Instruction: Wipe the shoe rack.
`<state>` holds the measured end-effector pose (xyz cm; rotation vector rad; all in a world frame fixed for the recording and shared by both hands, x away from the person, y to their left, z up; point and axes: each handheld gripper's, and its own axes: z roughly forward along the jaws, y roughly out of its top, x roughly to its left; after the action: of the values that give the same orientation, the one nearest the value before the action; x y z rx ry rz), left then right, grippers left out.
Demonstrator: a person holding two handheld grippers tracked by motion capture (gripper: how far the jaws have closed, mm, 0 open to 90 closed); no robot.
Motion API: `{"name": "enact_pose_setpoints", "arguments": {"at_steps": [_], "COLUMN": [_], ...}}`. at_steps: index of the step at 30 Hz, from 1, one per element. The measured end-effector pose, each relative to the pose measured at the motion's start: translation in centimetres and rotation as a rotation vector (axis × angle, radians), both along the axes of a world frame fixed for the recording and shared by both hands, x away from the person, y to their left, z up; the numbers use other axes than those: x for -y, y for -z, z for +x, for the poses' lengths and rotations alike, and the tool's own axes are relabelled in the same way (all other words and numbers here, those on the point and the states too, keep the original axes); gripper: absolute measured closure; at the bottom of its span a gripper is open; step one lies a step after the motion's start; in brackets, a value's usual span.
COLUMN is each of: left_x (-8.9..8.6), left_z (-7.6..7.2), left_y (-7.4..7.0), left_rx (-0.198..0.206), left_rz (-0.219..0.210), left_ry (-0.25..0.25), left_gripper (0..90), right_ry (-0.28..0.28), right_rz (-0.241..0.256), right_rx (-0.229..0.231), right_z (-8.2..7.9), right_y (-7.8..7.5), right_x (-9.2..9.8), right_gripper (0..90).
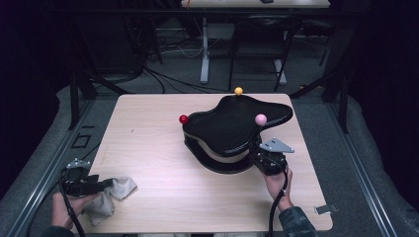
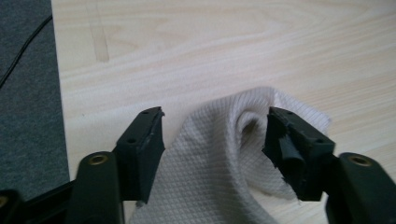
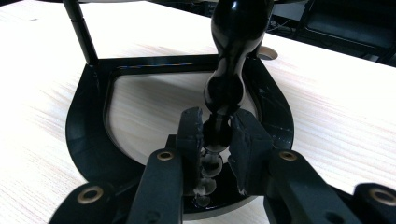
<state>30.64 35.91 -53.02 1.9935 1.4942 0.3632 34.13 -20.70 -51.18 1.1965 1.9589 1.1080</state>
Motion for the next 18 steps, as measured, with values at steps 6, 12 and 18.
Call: {"name": "enact_pose_setpoints", "arguments": {"at_steps": [6,12,18], "left_x": [0.8,2.1,4.2], "left_z": [0.5,1.6,3.2], "left_y": [-2.0,-3.5,-4.6], "left_rx": [0.046,0.082,0.118], "left_rz": [-0.012,-0.034,-0.048], "left_ry": [0.025,0.055,0.089], "left_gripper": [16.1,10.3,5.6], "right_ry": [0.001,-0.012,-0.011], "right_rz": [0.003,0.008,-0.003], "right_rx": [-0.001,-0.016,-0.010], "right_z": [0.1,0.5,0.5], "right_y": [0.0,0.1,0.2], "right_x": [0.0,0.0,-0.1], "right_gripper": [73.0,73.1,75.1]}}
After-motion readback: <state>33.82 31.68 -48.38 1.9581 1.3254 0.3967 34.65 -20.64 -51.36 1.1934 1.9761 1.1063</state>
